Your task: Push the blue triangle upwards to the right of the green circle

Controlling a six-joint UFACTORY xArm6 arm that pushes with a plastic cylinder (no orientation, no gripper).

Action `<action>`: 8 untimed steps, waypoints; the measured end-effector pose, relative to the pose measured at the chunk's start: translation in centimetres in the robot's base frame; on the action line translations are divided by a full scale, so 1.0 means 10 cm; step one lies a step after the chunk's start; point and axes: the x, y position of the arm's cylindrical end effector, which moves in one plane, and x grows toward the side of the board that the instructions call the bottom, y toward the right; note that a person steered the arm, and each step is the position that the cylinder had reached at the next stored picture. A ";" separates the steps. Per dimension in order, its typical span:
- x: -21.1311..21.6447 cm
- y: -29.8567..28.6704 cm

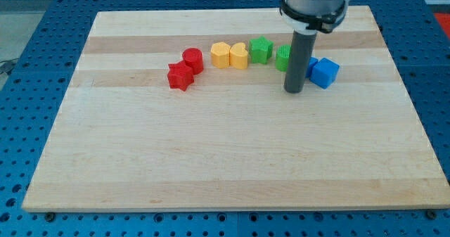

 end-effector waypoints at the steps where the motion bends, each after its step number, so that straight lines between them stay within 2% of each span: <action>1: -0.13 0.00; 2: -0.13 0.00; 3: 0.18 -0.04; 4: 0.25 0.14; 8: -0.06 0.11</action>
